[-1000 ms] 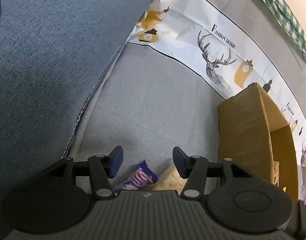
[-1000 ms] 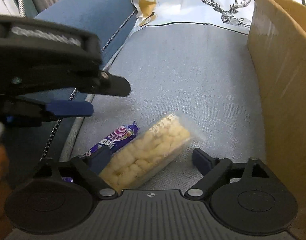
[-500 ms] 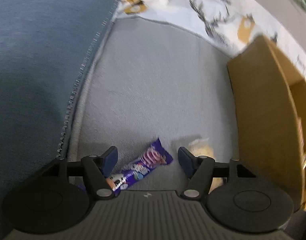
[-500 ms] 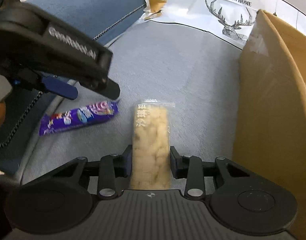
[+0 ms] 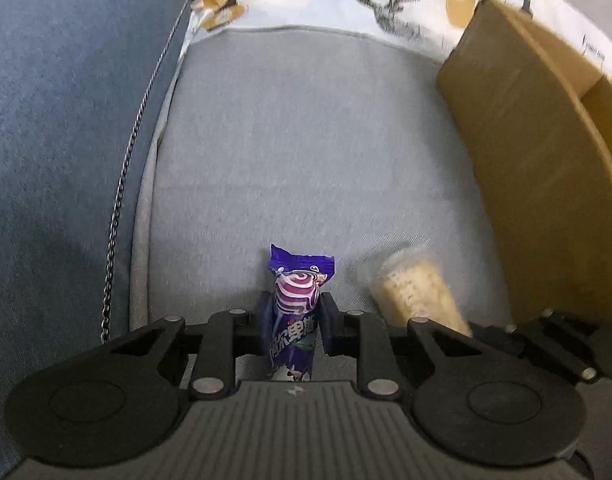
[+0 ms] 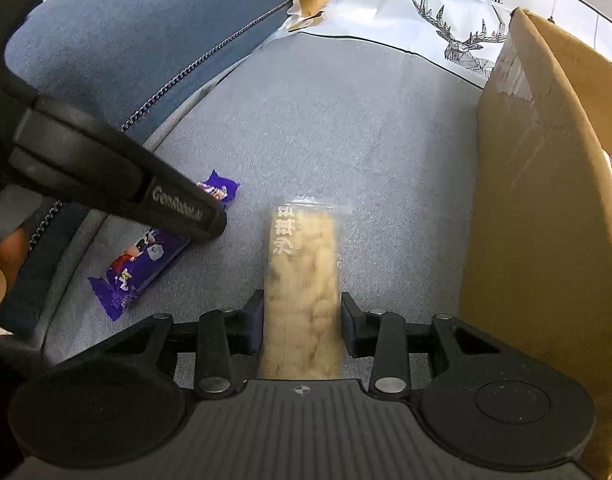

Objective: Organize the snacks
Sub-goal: 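Grasp the purple candy bar with the left gripper while the right grasps the puffed-snack bag, then lift the purple candy bar with the left gripper while the right carries the snack bag over the box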

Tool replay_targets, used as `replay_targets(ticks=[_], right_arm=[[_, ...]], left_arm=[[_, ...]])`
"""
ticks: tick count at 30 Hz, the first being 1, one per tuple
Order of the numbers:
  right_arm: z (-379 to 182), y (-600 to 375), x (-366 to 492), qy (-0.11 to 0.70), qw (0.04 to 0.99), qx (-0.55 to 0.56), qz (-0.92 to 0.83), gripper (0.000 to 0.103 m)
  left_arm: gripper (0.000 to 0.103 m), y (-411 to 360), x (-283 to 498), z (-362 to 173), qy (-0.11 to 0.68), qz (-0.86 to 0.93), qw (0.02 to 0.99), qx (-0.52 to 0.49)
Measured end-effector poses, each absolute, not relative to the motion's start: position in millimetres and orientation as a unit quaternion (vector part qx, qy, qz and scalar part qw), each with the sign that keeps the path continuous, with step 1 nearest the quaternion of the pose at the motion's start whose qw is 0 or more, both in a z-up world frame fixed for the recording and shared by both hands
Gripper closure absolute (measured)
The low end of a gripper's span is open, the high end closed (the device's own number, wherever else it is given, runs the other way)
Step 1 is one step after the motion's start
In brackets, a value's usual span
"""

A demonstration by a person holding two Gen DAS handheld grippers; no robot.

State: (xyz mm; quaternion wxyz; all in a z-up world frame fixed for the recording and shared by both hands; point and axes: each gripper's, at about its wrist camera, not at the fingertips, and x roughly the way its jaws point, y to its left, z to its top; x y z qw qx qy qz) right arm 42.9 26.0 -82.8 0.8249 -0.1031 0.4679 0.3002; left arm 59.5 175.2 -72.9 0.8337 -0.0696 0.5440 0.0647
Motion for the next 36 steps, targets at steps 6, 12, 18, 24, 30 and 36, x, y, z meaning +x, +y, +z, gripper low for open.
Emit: replay_targets(ticks=[6,12,18,24,30,36], right_arm=[[-79.6,22.4,42.0,0.46,0.83,-0.086,0.304,0.065],[-83.1,23.6,40.9,0.469,0.827,-0.099,0.295,0.061],[-84.3,23.6,42.5,0.473,0.824,-0.1,0.294,0.06],[-85.1,23.3,44.7,0.473,0.824,-0.103,0.296,0.06],[-84.7,24.8,44.1,0.47,0.824,-0.105,0.299,0.064],[-76.5,22.7,40.7,0.446,0.839,-0.101,0.296,0.065]], left_arm=[[0.077,187.7,60.5,-68.5,0.534,0.084,0.832,-0.127],[0.076,191.0,64.9,-76.9,0.552,0.092,0.818,-0.132],[0.068,185.5,63.2,-81.1,0.564,0.081,0.814,-0.116],[0.068,182.2,62.4,-81.4,0.564,0.081,0.814,-0.109],[0.079,179.1,63.5,-81.8,0.562,0.085,0.817,-0.093],[0.079,185.8,58.4,-71.6,0.538,0.087,0.831,-0.11]])
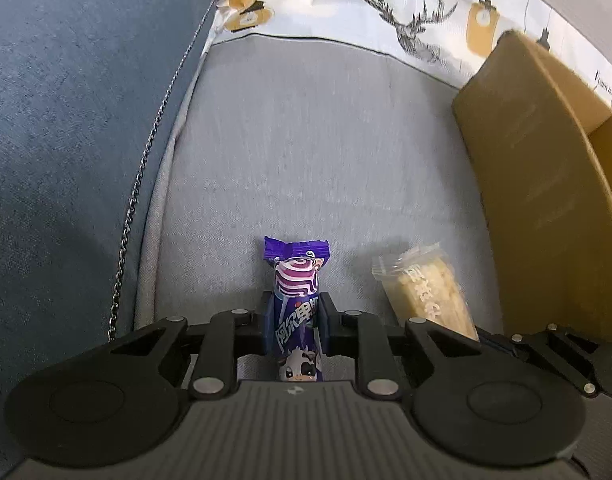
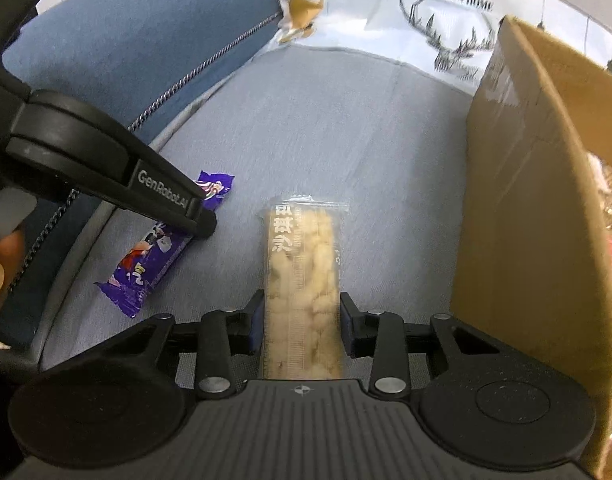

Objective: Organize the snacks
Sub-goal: 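Lift the purple candy bar with the left gripper while the right carries the snack bag over the box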

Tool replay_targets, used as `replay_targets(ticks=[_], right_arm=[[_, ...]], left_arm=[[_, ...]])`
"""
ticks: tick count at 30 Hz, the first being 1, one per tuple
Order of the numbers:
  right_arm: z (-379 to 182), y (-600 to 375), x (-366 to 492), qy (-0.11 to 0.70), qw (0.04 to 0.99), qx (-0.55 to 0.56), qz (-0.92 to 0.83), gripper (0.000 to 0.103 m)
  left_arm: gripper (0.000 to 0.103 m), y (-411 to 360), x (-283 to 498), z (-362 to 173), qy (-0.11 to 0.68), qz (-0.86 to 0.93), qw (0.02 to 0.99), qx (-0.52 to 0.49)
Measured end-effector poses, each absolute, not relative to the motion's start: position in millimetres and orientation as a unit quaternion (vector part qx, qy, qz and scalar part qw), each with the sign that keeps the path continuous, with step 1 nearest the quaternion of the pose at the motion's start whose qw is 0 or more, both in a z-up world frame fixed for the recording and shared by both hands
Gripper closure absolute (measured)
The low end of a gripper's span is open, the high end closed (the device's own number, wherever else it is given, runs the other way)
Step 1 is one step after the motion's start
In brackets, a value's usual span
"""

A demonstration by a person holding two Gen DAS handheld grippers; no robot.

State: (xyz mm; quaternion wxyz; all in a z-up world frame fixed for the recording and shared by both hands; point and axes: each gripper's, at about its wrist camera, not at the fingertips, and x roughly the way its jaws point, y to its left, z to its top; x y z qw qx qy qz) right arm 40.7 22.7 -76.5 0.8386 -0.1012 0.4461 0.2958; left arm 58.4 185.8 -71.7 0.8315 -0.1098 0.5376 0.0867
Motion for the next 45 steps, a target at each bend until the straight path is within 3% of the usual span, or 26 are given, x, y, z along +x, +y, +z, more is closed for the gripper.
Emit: replay_targets(ticks=[11,14,18,31,45], right_arm=[[-83.0,25.2,43.7,0.467,0.827,-0.106,0.295,0.064],[-83.0,25.8,44.5,0.466,0.827,-0.11,0.296,0.064],[-77.1,24.2,43.9,0.459,0.835,-0.095,0.288,0.065],[-11.0,-11.0,24.3,0.372,0.886,-0.053,0.272,0.065],[65.1,-116.9,20.4,0.263,0.927,-0.023,0.265,0.065]], left_arm=[[0.075,179.7,61.6,-81.1,0.565,0.085,0.817,-0.082],[0.083,177.2,62.3,-80.8,0.562,0.084,0.82,-0.073],[0.084,180.5,59.1,-72.3,0.541,0.084,0.832,-0.089],[0.086,169.3,34.9,-15.0,0.416,0.082,0.896,-0.131],[0.086,148.0,26.5,2.2,0.39,0.065,0.909,-0.13]])
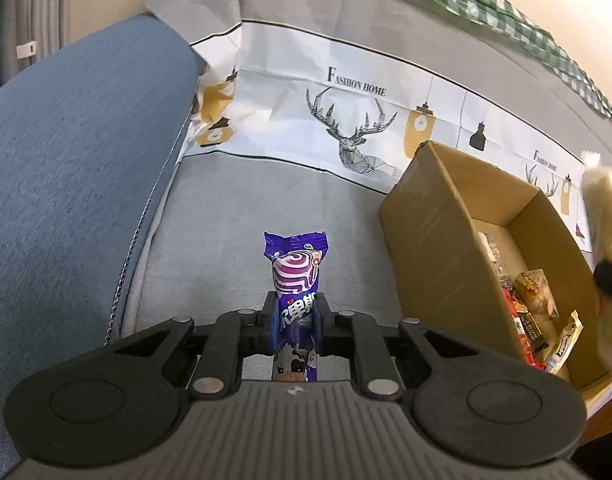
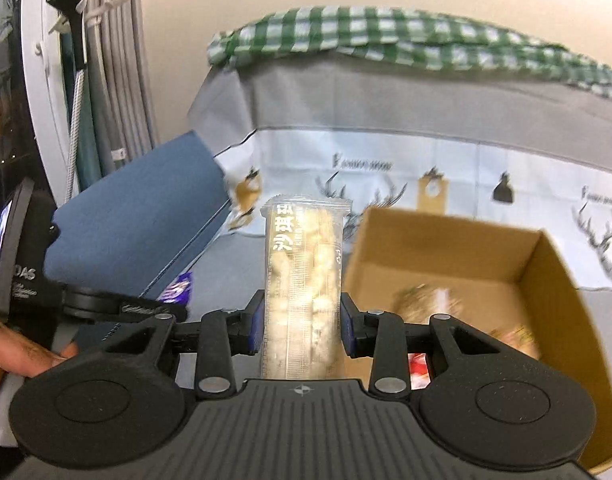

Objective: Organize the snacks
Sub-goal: 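Lift the purple candy bar with the left gripper while the right carries the snack bag over the box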

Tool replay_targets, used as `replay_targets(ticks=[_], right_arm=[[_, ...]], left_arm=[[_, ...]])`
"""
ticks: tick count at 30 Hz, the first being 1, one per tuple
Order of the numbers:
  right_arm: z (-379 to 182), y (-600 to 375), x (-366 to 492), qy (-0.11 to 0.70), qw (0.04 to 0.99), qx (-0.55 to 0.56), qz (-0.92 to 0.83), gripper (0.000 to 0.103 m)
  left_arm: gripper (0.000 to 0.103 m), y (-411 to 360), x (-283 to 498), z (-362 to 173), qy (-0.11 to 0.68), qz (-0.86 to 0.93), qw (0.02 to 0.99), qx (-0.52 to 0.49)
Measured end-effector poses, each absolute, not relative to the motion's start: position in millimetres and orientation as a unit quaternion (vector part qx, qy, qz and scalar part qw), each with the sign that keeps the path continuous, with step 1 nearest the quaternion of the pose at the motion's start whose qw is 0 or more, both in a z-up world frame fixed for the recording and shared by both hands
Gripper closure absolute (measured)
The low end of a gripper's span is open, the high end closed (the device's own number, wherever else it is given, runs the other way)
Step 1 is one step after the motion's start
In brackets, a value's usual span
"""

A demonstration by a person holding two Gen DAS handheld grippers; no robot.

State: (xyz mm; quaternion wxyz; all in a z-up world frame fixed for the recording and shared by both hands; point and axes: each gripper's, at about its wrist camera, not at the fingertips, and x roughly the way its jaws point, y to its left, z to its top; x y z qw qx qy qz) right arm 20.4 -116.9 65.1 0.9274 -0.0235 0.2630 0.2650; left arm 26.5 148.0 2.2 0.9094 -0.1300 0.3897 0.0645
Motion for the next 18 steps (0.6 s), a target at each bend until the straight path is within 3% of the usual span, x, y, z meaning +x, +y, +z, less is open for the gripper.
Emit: replay_targets(ticks=[18], right_arm=[[39.1,-197.1,49.8,0.197,0.959,0.009,0.205,0.065]], left_arm=[[0.086,93.5,40.4,32.8,0.285,0.04,0.95,-0.122]])
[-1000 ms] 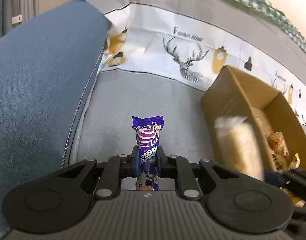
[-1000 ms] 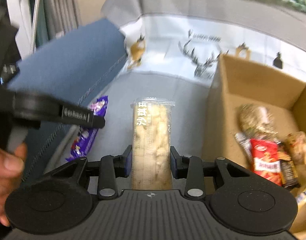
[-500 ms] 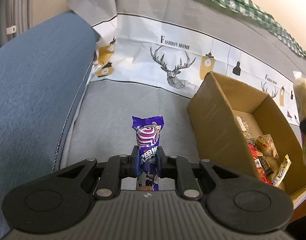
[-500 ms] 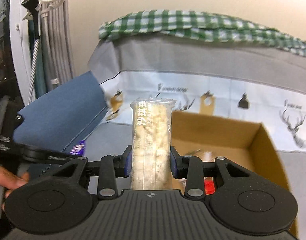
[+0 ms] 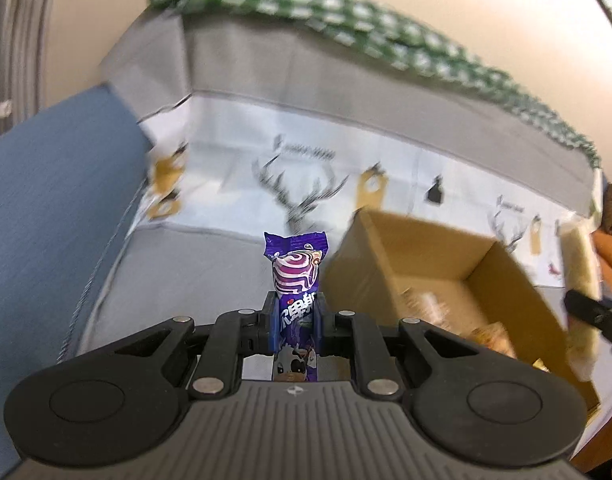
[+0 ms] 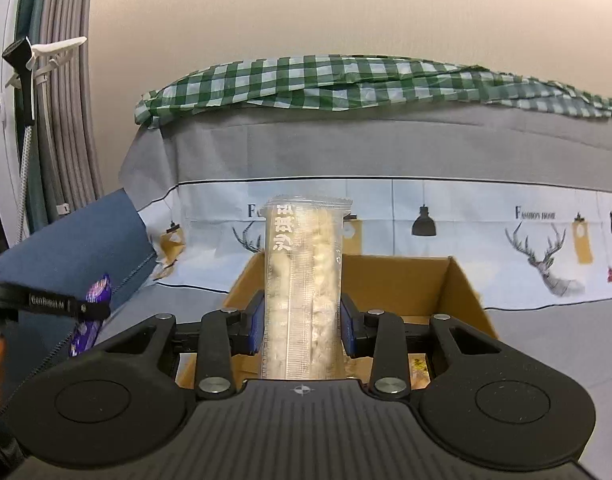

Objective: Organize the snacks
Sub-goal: 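Lift the purple candy bar with the left gripper while the right carries the snack bag over the box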

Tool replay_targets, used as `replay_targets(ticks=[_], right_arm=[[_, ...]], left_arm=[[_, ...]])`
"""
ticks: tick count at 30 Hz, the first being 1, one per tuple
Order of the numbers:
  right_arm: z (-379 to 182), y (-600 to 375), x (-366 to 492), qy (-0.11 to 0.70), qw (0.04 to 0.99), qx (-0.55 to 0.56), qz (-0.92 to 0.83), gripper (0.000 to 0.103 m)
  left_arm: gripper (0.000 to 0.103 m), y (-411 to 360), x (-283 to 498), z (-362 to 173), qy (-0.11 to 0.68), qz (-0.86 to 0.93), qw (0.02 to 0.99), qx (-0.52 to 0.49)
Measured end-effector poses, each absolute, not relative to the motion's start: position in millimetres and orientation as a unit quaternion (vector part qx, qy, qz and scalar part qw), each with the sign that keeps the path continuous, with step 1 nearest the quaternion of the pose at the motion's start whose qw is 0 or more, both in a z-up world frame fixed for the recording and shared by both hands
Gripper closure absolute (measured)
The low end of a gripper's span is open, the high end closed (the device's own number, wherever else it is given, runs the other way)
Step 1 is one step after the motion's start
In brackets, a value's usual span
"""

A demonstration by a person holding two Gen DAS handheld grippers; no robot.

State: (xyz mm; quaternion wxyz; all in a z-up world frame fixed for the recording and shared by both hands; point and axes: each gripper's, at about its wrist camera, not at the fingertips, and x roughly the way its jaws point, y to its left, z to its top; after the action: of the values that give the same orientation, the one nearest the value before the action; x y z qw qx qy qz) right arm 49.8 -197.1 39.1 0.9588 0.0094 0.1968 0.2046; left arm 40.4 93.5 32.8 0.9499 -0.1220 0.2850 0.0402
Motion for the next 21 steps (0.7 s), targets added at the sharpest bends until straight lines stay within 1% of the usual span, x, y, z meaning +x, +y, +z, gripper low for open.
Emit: replay_targets(ticks=[4,9,15,21], right_arm=[[37.8,-208.8,52.8,0.197,0.96,0.013,0.196,0.065],[35.8,-226.1,56.7,0.199,0.963,0.022,0.18,0.065],[30.9,-241.1,65.1,0.204,0.968,0.021,0.148,0.065],[27.4,-250.1,72.7,0.208,0.97,0.027,0.126,0.065]], left_arm=[[0.086,62.6,43.6,42.5,0.24,0.011,0.963,-0.12],[0.086,28.3,50.0,49.1,0.204,-0.027,0.971,-0.119],[0.086,-4.3,63.9,50.3,0.184,-0.057,0.975,-0.11],[0.086,-23.6,82.4,47.3,0.188,-0.076,0.972,-0.116]])
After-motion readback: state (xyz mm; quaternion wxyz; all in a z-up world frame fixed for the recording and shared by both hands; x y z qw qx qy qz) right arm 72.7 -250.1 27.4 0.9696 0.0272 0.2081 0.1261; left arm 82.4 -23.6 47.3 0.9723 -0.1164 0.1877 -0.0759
